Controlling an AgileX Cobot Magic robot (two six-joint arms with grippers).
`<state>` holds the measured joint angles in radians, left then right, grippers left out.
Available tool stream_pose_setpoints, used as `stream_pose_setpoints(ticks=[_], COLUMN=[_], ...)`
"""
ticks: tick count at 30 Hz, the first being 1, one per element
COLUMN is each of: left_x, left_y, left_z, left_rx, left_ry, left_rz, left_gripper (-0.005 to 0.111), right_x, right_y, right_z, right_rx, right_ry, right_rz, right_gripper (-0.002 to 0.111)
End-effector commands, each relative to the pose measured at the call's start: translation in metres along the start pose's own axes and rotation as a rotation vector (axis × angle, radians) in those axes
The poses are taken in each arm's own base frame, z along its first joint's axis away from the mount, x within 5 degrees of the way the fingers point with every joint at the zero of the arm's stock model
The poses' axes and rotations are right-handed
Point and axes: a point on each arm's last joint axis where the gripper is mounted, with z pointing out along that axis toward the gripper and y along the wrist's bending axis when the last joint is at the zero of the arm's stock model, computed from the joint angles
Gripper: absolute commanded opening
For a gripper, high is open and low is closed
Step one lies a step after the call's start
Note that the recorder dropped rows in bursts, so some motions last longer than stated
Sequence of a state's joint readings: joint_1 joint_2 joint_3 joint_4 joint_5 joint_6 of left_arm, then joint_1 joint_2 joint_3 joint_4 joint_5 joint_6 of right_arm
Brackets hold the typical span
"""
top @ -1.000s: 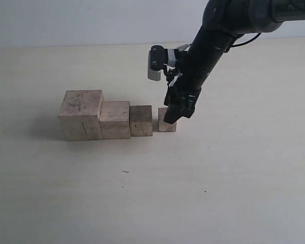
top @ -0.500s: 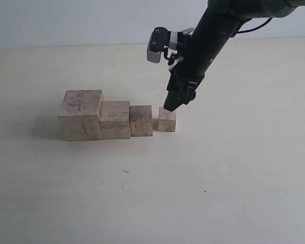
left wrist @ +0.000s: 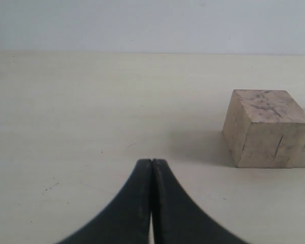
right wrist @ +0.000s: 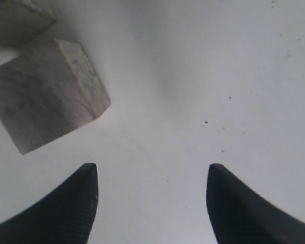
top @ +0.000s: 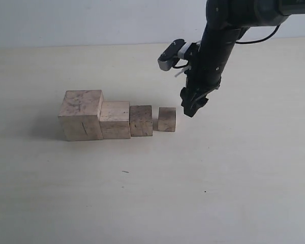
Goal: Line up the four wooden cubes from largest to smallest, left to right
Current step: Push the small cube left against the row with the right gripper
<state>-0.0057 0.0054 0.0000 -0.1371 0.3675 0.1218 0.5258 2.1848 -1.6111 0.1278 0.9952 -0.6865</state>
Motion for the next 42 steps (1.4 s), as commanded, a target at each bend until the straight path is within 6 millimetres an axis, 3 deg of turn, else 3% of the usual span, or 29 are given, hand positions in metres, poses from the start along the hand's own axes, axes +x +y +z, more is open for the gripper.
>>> stream_pose_setpoints(ticks=[1,9,35,42], left_x=[-0.001,-0.001,-0.001,-0.001], left_y=[0.000,0.000,0.000,0.000], left_z=[0.000,0.000,0.000,0.000], left_rx=[0.003,0.003,0.003,0.003], left_ry=[-0.017,-0.017,-0.017,-0.017], left_rz=[0.003,0.003,0.003,0.003], left_gripper=[0.000,0.000,0.000,0.000], right_x=[-0.001,-0.007,-0.009,-0.007], right_y=[-0.002,-0.001,0.005,0.003], right_z=[0.010,0.028,0.027,0.012], right_rx=[-0.010,-0.049,-0.118,-0.065], right_ry=[-0.010,-0.067,-0.080,-0.068], right_rz=[0.024,0.082,0.088,0.079], right_gripper=[0.060,0.059,0.059,0.059])
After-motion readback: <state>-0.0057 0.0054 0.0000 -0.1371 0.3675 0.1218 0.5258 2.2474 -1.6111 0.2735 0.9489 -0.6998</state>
